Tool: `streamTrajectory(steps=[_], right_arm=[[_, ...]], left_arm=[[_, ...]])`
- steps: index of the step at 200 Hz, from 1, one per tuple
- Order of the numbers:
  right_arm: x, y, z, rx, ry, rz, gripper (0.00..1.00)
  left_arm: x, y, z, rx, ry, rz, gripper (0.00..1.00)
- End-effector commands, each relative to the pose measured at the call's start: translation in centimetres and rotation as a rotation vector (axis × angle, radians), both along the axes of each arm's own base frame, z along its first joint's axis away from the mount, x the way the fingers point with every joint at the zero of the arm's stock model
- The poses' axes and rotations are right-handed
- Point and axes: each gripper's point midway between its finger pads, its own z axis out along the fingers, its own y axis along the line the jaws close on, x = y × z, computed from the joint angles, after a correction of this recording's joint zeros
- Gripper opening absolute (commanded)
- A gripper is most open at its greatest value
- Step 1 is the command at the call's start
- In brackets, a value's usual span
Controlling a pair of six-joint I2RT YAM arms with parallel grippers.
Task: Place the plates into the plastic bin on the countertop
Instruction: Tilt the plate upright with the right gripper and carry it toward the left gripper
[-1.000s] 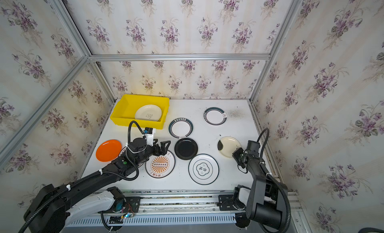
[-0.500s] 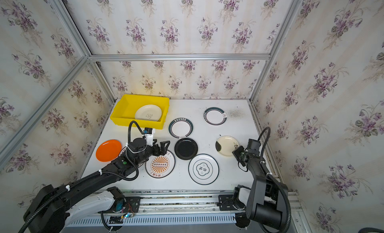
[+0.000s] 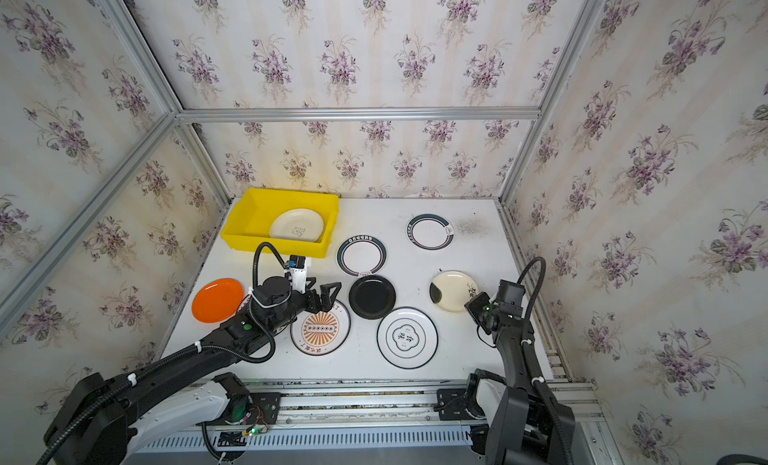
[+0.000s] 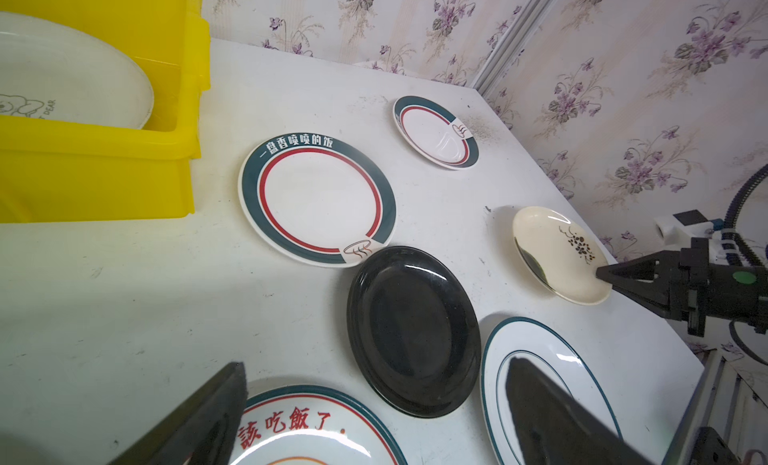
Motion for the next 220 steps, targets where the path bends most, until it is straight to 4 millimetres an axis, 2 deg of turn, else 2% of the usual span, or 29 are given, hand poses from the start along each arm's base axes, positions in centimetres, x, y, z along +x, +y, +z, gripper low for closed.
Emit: streamTrajectory(steps=[1, 47, 109, 165, 189, 220], right_arm=[[0.6, 1.0, 2.5, 0.036, -0.078, 0.038, 0.0], [0.6, 2.5, 6.7, 0.055, -0.214, 0.093, 0.0], [0.7, 6.6, 11.0, 0.011, -0.348, 0.267, 0.0], [1.7, 10.8, 12.3, -0.037, -0.385, 0.409, 0.0], [2.0, 12.9, 12.4, -0.046, -0.4, 0.471, 0.0], [2.3, 14.6, 12.2, -0.021, -0.408, 0.508, 0.0]], left_arm=[[0.0, -0.5, 1.3, -0.031, -0.046, -0.026, 1.0], [-0.1, -1.4, 2.0, -0.086, -0.027, -0.053, 0.99], [0.0, -3.3, 3.1, -0.173, 0.027, -0.103, 0.99], [-0.3, -5.3, 3.9, -0.198, 0.04, -0.149, 0.99], [-0.1, -6.3, 4.3, -0.198, 0.045, -0.167, 0.99], [0.5, -7.8, 4.8, -0.193, 0.045, -0.19, 0.95]])
